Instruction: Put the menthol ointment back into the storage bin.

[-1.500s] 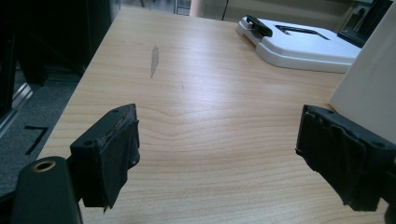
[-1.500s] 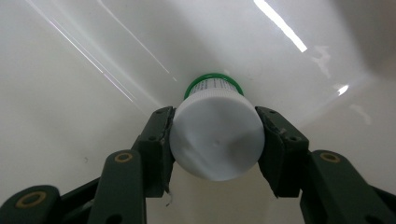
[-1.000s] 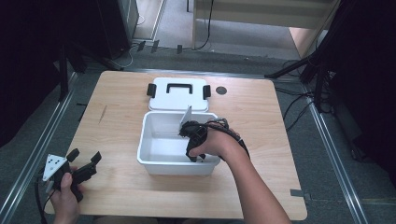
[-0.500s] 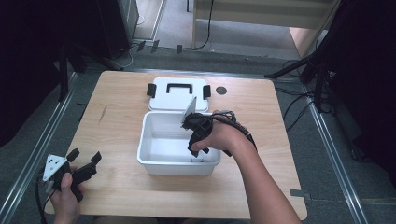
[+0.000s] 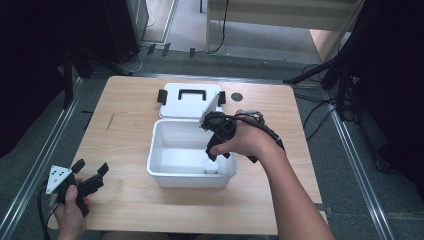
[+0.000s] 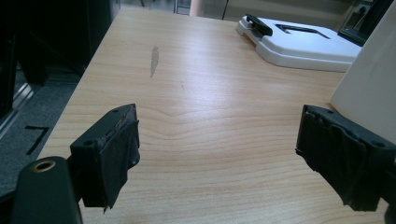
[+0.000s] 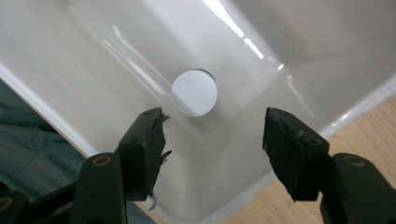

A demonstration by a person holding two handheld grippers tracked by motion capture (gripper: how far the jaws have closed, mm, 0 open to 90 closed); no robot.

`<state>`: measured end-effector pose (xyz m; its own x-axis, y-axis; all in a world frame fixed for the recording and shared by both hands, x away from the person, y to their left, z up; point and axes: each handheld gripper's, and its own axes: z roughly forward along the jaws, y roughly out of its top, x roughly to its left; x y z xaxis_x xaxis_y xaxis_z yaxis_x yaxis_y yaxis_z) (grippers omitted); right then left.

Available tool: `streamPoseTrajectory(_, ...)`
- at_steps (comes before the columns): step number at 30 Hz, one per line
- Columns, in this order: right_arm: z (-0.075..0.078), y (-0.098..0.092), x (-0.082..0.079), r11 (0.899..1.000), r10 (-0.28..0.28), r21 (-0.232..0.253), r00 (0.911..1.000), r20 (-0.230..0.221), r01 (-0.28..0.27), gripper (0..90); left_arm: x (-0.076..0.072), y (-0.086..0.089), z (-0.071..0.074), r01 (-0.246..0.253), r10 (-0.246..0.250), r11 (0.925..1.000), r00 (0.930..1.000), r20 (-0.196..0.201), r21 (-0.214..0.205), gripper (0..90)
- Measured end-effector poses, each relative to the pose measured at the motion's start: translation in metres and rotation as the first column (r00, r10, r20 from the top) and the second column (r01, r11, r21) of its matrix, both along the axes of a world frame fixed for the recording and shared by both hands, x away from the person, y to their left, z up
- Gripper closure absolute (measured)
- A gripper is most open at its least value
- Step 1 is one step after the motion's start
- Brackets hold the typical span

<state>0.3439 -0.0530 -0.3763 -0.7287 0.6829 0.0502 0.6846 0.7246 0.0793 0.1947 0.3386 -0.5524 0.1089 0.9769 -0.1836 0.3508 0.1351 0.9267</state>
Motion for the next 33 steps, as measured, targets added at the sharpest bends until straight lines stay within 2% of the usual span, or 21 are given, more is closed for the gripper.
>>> streamPoseTrajectory(9, 0.018, -0.020, -0.001, 1.000, -0.027, 0.016, 0.9993, 0.024, 0.027, 39.6, 0.000, 0.000, 0.000, 0.000, 0.000, 1.0000, 1.0000, 0.000, -0.003, 13.9)
streamPoseTrajectory(16, 0.024, -0.040, -0.002, 0.998, -0.056, 0.018, 0.9978, 0.034, 0.056, 39.4, 0.000, 0.000, 0.000, 0.000, 0.000, 1.0000, 1.0000, 0.000, -0.003, 13.9)
streamPoseTrajectory(28, 0.030, -0.074, -0.004, 0.994, -0.103, 0.032, 0.9932, 0.053, 0.101, 39.2, 0.000, 0.000, 0.000, -0.001, 0.001, 1.0000, 1.0000, 0.000, -0.003, 13.9)
streamPoseTrajectory(33, 0.027, -0.095, -0.005, 0.989, -0.145, 0.038, 0.9882, 0.050, 0.143, 39.2, 0.000, 0.000, 0.000, 0.001, -0.001, 1.0000, 1.0000, 0.001, -0.001, 13.9)
